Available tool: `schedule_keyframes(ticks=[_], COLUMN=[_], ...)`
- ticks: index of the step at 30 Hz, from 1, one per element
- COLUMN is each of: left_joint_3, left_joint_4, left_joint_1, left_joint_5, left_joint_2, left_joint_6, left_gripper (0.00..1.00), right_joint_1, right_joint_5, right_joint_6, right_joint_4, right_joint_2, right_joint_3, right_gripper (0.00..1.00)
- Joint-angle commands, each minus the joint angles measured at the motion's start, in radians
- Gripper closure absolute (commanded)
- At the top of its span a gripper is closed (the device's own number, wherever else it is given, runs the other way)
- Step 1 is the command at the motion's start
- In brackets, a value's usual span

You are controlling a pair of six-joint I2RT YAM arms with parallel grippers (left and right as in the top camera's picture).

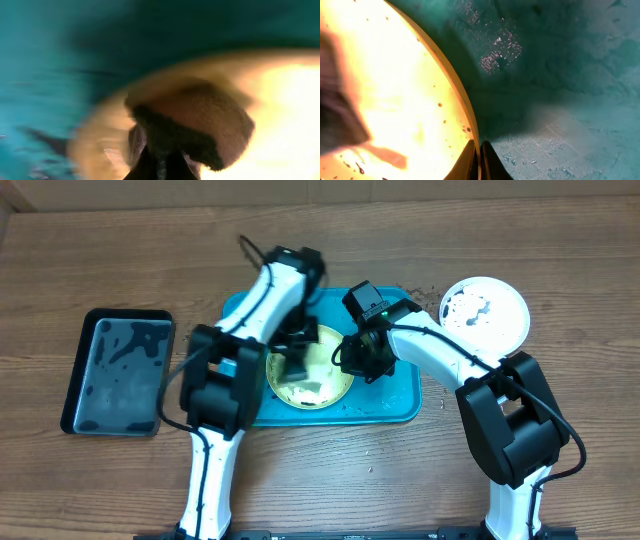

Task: Clean dirty plates on tray and stack at the side

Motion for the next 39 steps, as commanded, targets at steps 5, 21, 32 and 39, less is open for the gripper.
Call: schedule_keyframes(ticks=[5, 21, 32, 39], left_joint_3=[0.145, 0.29, 0.24, 0.157], left_joint_4=[-0.074, -0.169, -0.234, -0.186], left_joint_1=[0.113, 0.37, 0.735, 0.861], left_joint_5=[-0.171, 0.02, 0.015, 0.022], left_joint_2=[0.039, -0.356, -0.394, -0.394], left_joint_6=[-0.039, -0.009, -0.032, -0.048], left_gripper=[0.96, 0.96, 0.96, 0.96], right_joint_1=[-0.015, -0.012, 0.192, 0.4], right_joint_5=[0.031, 0.035, 0.737, 1.188], right_joint_6=[-0.007, -0.108, -0.177, -0.34], right_joint_4=[-0.01, -0.137, -0.499, -0.607], right_joint_2=[-0.003, -0.005, -0.005, -0.005], right_joint_3=[0.013, 0.238, 0.609, 0.645], right_gripper=[0.96, 0.96, 0.96, 0.96])
